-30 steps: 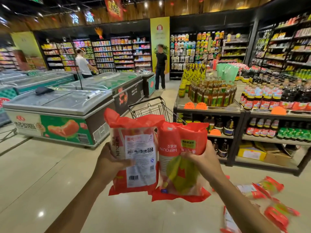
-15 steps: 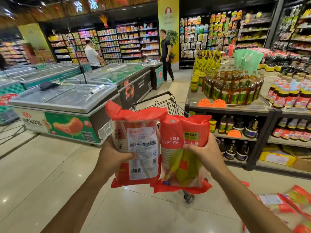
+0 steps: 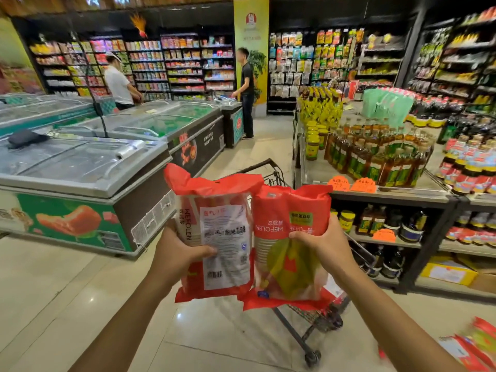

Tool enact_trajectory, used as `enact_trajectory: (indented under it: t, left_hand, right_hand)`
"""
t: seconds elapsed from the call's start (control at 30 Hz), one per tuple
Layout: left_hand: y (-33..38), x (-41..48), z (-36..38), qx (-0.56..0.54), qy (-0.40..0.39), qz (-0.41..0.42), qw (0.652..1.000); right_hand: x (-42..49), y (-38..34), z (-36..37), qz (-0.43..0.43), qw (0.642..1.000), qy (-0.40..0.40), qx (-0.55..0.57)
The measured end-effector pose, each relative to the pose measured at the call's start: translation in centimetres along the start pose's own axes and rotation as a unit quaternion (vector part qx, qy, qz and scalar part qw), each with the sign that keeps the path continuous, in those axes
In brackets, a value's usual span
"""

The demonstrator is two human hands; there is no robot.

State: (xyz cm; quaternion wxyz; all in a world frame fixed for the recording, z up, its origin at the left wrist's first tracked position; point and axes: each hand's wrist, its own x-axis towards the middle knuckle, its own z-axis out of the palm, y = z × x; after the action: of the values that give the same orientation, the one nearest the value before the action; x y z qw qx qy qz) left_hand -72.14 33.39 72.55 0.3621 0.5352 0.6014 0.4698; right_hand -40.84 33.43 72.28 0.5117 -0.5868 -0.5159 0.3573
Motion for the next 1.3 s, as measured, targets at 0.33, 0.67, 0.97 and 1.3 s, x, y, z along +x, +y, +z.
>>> enact_trajectory:
  t: [0.33, 0.67, 0.97, 1.3]
  left_hand:
    - [-1.6, 13.9, 2.6, -0.001, -0.063, 0.011, 0.998]
    - [-0.4, 29.2, 8.8, 0.033, -0.089, 0.038, 0.995]
    - [1.3, 40.5, 17.1, 0.028, -0.184, 0.055, 0.981]
    - [-1.0, 50.0, 29.5, 0.023, -0.353, 0.051, 0.934]
  right_hand:
    - [9.3, 1.4, 3.4, 0.050, 0.997, 0.062, -0.017]
    - [23.6, 4.4, 4.1, 0.067, 0.991, 0.118, -0.001]
    - [32.7, 7.4, 1.0, 0.099, 0.980, 0.167, 0.038]
    - [35.7, 12.8, -4.0, 0.159, 0.943, 0.290, 0.038]
